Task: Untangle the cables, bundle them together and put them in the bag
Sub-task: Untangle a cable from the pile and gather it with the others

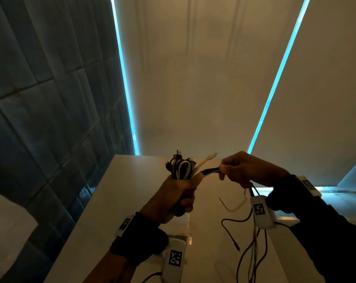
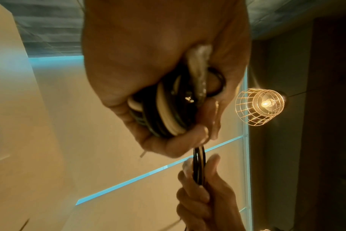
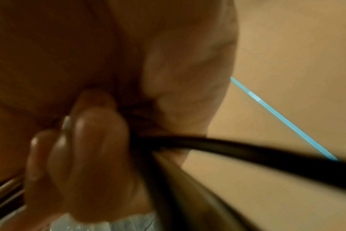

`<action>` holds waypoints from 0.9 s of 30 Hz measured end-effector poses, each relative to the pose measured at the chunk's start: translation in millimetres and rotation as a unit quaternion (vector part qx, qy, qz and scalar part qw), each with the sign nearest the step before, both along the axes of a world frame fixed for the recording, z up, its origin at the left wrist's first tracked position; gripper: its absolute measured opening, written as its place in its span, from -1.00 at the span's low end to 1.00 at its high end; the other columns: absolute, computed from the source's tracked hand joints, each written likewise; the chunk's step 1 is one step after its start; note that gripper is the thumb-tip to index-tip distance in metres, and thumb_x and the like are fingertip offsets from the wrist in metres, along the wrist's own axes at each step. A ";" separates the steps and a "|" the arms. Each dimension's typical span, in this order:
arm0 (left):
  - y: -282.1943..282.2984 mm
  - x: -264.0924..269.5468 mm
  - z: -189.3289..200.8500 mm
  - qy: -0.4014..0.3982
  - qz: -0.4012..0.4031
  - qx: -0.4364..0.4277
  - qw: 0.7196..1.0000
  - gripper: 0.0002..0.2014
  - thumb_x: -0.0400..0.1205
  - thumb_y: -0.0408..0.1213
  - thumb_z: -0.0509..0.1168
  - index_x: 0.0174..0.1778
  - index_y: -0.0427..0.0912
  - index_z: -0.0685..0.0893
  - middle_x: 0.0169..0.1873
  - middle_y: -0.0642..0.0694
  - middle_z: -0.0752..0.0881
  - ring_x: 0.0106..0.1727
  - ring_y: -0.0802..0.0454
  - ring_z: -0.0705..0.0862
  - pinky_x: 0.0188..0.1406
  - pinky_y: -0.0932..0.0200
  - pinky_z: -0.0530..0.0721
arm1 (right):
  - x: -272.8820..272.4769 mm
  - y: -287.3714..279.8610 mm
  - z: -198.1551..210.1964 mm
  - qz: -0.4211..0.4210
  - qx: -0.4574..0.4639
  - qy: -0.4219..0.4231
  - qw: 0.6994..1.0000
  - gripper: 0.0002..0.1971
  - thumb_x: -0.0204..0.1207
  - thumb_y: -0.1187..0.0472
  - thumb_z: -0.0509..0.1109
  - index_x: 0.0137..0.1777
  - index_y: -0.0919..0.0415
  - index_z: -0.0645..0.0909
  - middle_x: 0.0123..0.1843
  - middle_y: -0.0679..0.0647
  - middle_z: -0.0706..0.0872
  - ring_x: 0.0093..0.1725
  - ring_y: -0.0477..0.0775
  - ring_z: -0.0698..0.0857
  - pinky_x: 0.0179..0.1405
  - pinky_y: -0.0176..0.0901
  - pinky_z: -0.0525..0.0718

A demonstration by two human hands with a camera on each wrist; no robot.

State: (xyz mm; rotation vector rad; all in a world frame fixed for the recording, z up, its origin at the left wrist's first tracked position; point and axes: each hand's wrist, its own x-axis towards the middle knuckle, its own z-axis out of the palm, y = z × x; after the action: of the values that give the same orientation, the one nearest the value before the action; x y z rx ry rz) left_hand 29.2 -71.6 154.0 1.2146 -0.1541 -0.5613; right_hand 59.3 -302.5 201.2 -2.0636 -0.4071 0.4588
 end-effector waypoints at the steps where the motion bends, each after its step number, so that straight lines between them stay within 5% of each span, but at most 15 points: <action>1: 2.8 1.7 0.5 0.005 0.013 -0.006 1.000 -0.75 0.59 -0.17 0.36 -0.34 -0.12 0.47 -0.59 -0.01 0.25 -0.69 0.15 0.23 -0.71 0.32 0.32 | -2.1 -6.0 -6.0 -0.003 0.024 0.012 1.000 -0.56 0.56 -0.09 0.34 -0.16 0.36 0.67 -0.53 0.01 0.39 -0.58 -0.03 0.32 -0.62 -0.23 0.37; 6: 16.4 11.1 0.2 0.037 0.053 -0.020 0.998 -0.68 0.63 -0.20 0.31 -0.44 -0.08 0.45 -0.64 0.04 0.22 -0.72 0.17 0.20 -0.71 0.31 0.31 | -8.3 -33.9 -37.9 -0.084 0.118 0.046 0.988 -0.41 0.28 -0.28 0.51 -0.21 0.35 0.62 -0.52 0.00 0.26 -0.56 -0.06 0.19 -0.62 -0.27 0.21; 12: 0.1 1.4 -3.1 0.031 0.021 0.030 0.999 -0.63 0.60 -0.07 0.33 -0.50 -0.08 0.45 -0.64 0.01 0.26 -0.70 0.14 0.25 -0.69 0.29 0.35 | -5.3 -11.2 -38.9 -0.264 0.124 -0.071 0.954 -0.63 0.55 -0.03 0.35 -0.28 0.29 0.63 -0.60 -0.05 0.31 -0.59 -0.03 0.21 -0.60 -0.25 0.15; 16: -8.2 2.6 -7.1 0.042 0.050 0.027 0.998 -0.56 0.44 0.18 0.39 -0.53 -0.05 0.45 -0.62 0.02 0.28 -0.66 0.13 0.26 -0.66 0.27 0.36 | -5.7 30.0 -22.4 -0.335 0.001 -0.249 0.909 -0.74 0.65 0.09 0.30 -0.21 0.13 0.72 -0.60 -0.20 0.56 -0.59 -0.21 0.50 -0.53 -0.38 0.37; 19: -9.2 4.3 -7.6 0.062 0.062 0.019 0.996 -0.45 0.23 0.38 0.35 -0.45 -0.07 0.41 -0.57 0.01 0.29 -0.62 0.12 0.28 -0.64 0.26 0.38 | -17.3 62.7 -17.4 -0.294 -0.005 -0.308 0.905 -0.77 0.67 0.12 0.27 -0.05 0.18 0.73 -0.39 -0.03 0.69 -0.47 -0.07 0.57 -0.46 -0.31 0.46; 22: -9.3 3.5 -8.8 0.076 0.051 -0.004 0.996 -0.35 0.17 0.53 0.21 -0.42 -0.07 0.41 -0.54 -0.01 0.25 -0.59 0.09 0.29 -0.61 0.26 0.38 | -23.6 82.5 -22.4 -0.224 -0.047 -0.359 0.905 -0.79 0.68 0.13 0.25 0.00 0.17 0.70 -0.48 -0.10 0.58 -0.55 -0.09 0.49 -0.54 -0.29 0.46; 25: -9.0 5.0 -10.7 0.044 0.057 -0.062 0.995 -0.23 0.29 0.58 0.15 -0.13 -0.17 0.56 -0.48 -0.07 0.39 -0.53 0.03 0.39 -0.54 0.21 0.42 | -30.9 95.5 -30.9 -0.119 -0.127 -0.407 0.897 -0.88 0.65 0.19 0.29 0.05 0.13 0.66 -0.39 -0.08 0.63 -0.48 -0.07 0.60 -0.49 -0.14 0.64; 27: -7.8 5.9 -4.3 0.057 0.070 -0.119 0.989 -0.33 0.46 0.41 0.16 -0.19 -0.25 0.60 -0.50 -0.08 0.56 -0.52 0.01 0.56 -0.52 0.21 0.53 | -38.6 103.2 -38.5 -0.059 -0.167 -0.415 0.893 -0.89 0.59 0.23 0.35 0.07 0.14 0.64 -0.30 -0.04 0.66 -0.41 -0.03 0.63 -0.45 -0.11 0.68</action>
State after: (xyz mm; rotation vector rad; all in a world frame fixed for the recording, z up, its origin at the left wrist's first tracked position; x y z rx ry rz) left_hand 35.1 -79.4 149.7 0.9500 -0.0371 -0.4724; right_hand 20.7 -199.3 162.7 -2.5378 -0.7298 -0.5039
